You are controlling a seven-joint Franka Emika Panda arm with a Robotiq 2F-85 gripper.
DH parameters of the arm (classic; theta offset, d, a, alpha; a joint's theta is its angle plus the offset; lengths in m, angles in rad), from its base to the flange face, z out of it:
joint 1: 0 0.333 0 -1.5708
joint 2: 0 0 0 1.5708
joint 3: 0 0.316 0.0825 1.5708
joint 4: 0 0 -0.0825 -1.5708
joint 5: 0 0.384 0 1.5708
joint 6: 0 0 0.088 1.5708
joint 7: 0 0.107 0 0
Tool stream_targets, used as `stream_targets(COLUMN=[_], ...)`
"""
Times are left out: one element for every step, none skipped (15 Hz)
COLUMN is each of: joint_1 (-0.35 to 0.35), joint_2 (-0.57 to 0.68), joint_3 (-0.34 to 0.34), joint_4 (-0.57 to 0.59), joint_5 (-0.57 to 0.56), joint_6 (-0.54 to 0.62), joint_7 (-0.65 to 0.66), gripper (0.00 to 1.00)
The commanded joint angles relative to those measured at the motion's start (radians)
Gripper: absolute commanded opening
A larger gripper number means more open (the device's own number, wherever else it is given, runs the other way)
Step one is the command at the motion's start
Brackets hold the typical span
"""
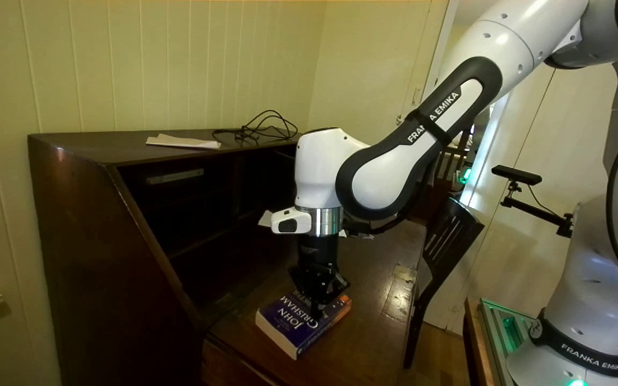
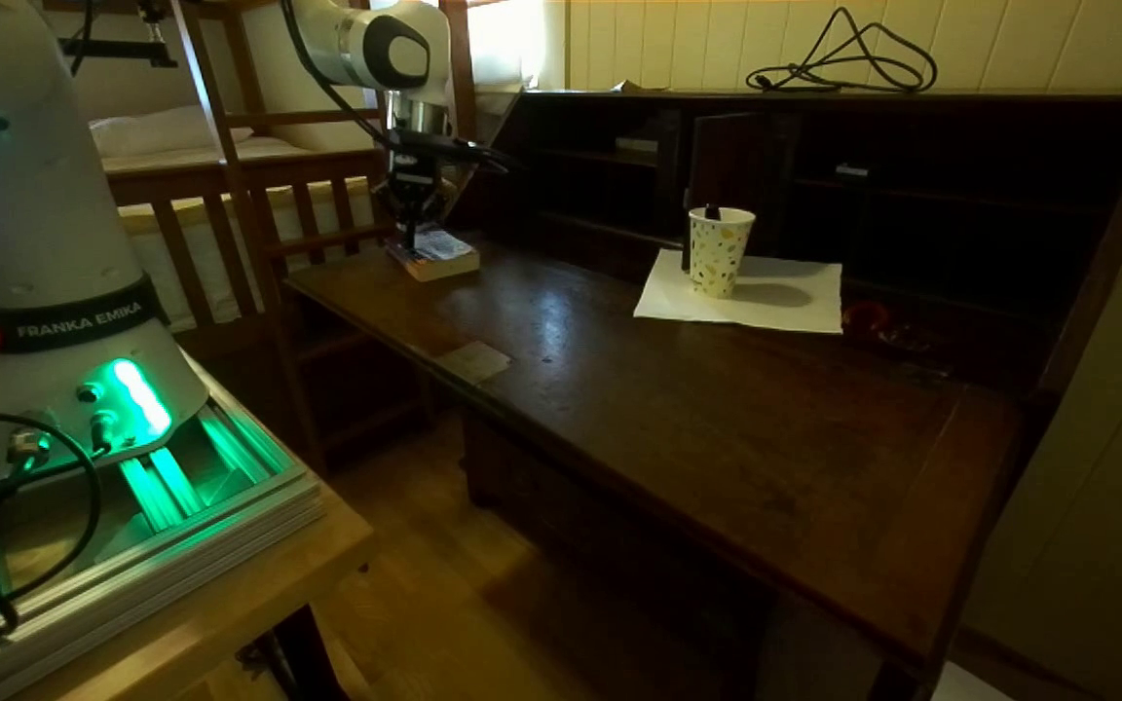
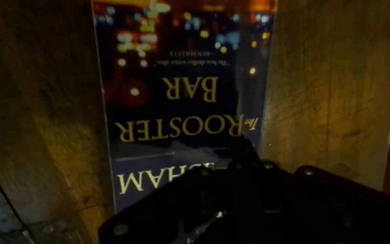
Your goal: Move the blue book to the left then place it on the upper shelf of the cabinet.
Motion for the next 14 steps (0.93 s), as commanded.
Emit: stream_targets(joint_1=[0.058,0.073,0.088,0.095,0.101,0.100,0.099,0.094,0.089,0.089,0.089,0.086,0.083,0.102], joint_2=[0.013,0.019,0.019,0.008,0.001,-0.014,-0.031,-0.067,-0.104,-0.130,-0.141,-0.139,-0.147,-0.107], joint_3=[-0.016,-0.018,-0.020,-0.020,-0.023,-0.027,-0.030,-0.035,-0.040,-0.057,-0.072,-0.087,-0.101,-0.096], joint_4=[0.037,0.044,0.048,0.047,0.045,0.041,0.034,0.014,-0.004,-0.025,-0.032,-0.034,-0.038,0.008], joint_5=[-0.011,-0.015,-0.024,-0.025,-0.027,-0.021,-0.013,-0.006,0.005,-0.011,-0.028,-0.018,-0.004,-0.005], joint_6=[-0.038,-0.023,-0.014,-0.005,0.007,0.010,0.016,0.008,-0.002,0.024,0.029,0.030,0.025,0.004], joint_7=[-0.093,-0.088,-0.080,-0.083,-0.081,-0.079,-0.078,-0.070,-0.072,-0.061,-0.066,-0.068,-0.064,-0.060], gripper=[0.02,0.02,0.02,0.03,0.04,0.03,0.04,0.02,0.02,0.01,0.02,0.01,0.00,0.00])
